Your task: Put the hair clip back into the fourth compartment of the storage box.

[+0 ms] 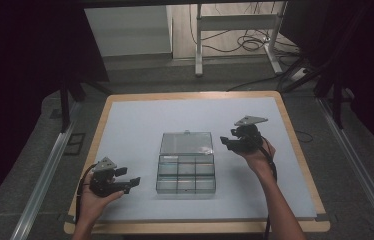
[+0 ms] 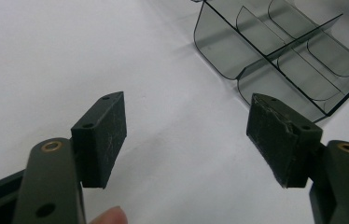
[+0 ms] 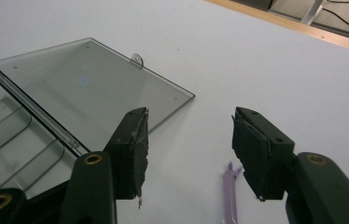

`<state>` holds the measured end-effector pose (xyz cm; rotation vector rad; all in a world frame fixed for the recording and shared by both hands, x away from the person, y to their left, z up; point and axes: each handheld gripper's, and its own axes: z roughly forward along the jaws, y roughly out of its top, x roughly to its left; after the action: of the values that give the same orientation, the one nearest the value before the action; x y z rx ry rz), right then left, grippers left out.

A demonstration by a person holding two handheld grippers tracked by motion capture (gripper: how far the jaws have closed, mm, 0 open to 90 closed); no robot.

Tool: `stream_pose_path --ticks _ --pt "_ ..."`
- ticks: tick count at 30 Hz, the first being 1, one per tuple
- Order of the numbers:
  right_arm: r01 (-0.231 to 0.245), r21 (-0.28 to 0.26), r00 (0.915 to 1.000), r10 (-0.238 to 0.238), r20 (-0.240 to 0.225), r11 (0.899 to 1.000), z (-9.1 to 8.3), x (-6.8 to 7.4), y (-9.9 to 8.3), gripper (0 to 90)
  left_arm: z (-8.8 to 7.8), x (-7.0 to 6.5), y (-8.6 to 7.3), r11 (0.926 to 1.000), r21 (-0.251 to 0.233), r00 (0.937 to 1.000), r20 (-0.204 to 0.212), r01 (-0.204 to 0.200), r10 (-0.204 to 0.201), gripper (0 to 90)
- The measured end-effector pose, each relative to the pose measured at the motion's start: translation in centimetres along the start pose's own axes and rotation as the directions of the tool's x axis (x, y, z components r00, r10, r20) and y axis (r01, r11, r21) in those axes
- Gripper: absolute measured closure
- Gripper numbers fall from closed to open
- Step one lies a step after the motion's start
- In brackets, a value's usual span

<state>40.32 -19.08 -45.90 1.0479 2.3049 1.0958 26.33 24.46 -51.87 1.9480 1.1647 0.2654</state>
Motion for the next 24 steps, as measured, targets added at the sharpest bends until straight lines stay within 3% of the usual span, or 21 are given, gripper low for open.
stream_pose_path --ticks 11,24 --pt "0.01 0.074 0.9991 -0.013 0.039 0.997 -0.9 -1.4 -0.5 41.5 0.1 -0.5 0.1 0.9999 0.008 1.0 0.0 -0.008 0.008 28.7" --pt "0.006 0.176 0.9989 -0.014 0.045 0.984 0.8 -2.7 -1.1 48.1 0.1 -0.5 0.1 0.9999 0.009 0.9999 0.003 -0.01 0.01 28.4"
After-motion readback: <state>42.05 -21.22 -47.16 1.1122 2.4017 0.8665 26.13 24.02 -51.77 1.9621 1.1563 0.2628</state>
